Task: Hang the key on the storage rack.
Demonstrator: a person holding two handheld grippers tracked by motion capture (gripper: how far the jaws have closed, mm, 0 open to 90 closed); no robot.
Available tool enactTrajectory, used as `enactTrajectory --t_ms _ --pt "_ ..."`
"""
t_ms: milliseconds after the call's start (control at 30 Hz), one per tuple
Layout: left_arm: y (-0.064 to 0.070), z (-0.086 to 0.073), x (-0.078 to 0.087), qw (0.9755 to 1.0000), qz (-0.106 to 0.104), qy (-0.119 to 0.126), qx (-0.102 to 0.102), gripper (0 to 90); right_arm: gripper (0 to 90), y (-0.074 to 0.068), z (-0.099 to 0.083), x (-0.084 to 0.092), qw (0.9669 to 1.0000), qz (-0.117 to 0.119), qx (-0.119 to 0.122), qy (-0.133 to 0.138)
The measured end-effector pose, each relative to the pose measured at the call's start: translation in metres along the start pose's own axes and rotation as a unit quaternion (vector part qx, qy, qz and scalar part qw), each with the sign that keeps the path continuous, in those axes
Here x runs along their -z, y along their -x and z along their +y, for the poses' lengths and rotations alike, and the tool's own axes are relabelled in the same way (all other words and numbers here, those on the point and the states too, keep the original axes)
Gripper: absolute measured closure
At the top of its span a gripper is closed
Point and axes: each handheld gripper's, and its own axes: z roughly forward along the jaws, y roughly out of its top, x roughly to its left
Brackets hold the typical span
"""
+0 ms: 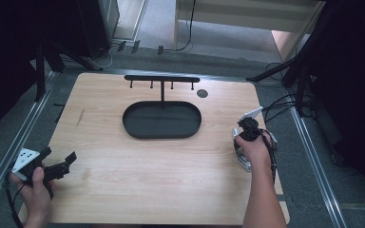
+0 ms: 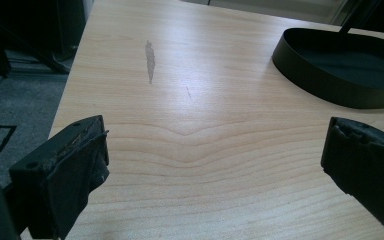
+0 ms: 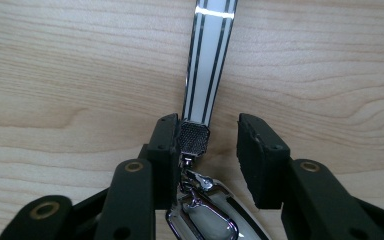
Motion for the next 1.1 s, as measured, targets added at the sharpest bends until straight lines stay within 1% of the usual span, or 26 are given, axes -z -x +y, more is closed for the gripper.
enactTrajectory --t_ms 33,100,167,200,333,467,500,533,567,633,700,733,767,833,867,900,1000,1033,1100 --pt "0.000 0.000 0.000 1.0000 0.000 0.000 0.000 0.0 64.6 0.000 0.000 0.000 1.0000 0.003 -0.004 0.002" --pt "0.000 0.000 0.000 1.0000 0.000 0.000 0.001 0.0 69.7 -0.002 0.001 0.001 1.0000 0.000 -0.004 0.003" --pt "0.000 0.000 0.000 1.0000 0.000 0.000 0.001 0.0 72.7 -0.003 0.002 0.000 1.0000 0.002 0.003 0.001" --pt "0.000 0.000 0.000 1.0000 0.000 0.000 0.001 0.0 72.7 -0.003 0.002 0.000 1.0000 0.002 0.003 0.001" --pt "0.000 0.000 0.000 1.0000 0.000 0.000 0.001 0.0 73.7 -0.004 0.001 -0.006 0.9998 -0.002 -0.005 -0.018" --pt "0.000 0.000 0.000 1.0000 0.000 0.000 0.001 0.0 74.8 -0.004 0.000 -0.007 0.9999 -0.003 -0.003 -0.012" --pt "0.000 0.000 0.000 1.0000 0.000 0.000 0.002 0.0 75.1 -0.004 0.000 -0.007 0.9999 -0.007 0.007 -0.005" --pt "0.000 0.000 0.000 1.0000 0.000 -0.001 0.001 0.0 75.2 -0.004 0.000 -0.007 0.9999 -0.009 0.010 -0.002" --pt "0.000 0.000 0.000 1.0000 0.000 0.000 0.001 0.0 75.2 -0.004 -0.001 -0.005 0.9999 -0.010 0.008 0.008" --pt "0.000 0.000 0.000 1.0000 0.000 -0.001 0.001 0.0 75.2 -0.003 -0.001 -0.002 0.9995 0.000 0.002 0.031" --pt "0.000 0.000 0.000 1.0000 0.000 0.000 0.002 0.0 75.3 -0.002 -0.001 0.002 0.9988 0.000 -0.001 0.050" --pt "0.000 0.000 0.000 1.0000 0.000 0.000 0.002 0.0 75.3 -0.002 -0.001 0.002 0.9988 0.000 -0.001 0.050" --pt "0.000 0.000 0.000 1.0000 0.000 -0.001 0.002 0.0 75.3 -0.001 -0.002 0.007 0.9975 0.001 -0.004 0.071" --pt "0.000 0.000 0.000 1.0000 0.000 -0.001 0.002 0.0 75.3 0.001 -0.002 0.014 0.9951 0.007 -0.015 0.098" --pt "0.000 0.000 0.000 1.0000 0.000 -0.001 0.002 0.0 75.3 0.001 -0.002 0.014 0.9951 0.007 -0.015 0.098" --pt "0.000 0.000 0.000 1.0000 0.000 0.000 0.002 0.0 75.3 0.002 -0.002 0.021 0.9918 0.014 -0.022 0.125" --pt "0.000 0.000 0.000 1.0000 0.000 -0.001 0.002 0.0 75.4 0.004 -0.003 0.029 0.9850 0.029 -0.028 0.168" --pt "0.000 0.000 0.000 1.0000 0.000 0.000 0.002 0.0 75.3 0.003 -0.003 0.031 0.9831 0.031 -0.031 0.178" --pt "0.000 0.000 0.000 1.0000 0.001 0.000 0.001 0.0 75.4 0.002 -0.003 0.038 0.9768 0.043 -0.037 0.207"
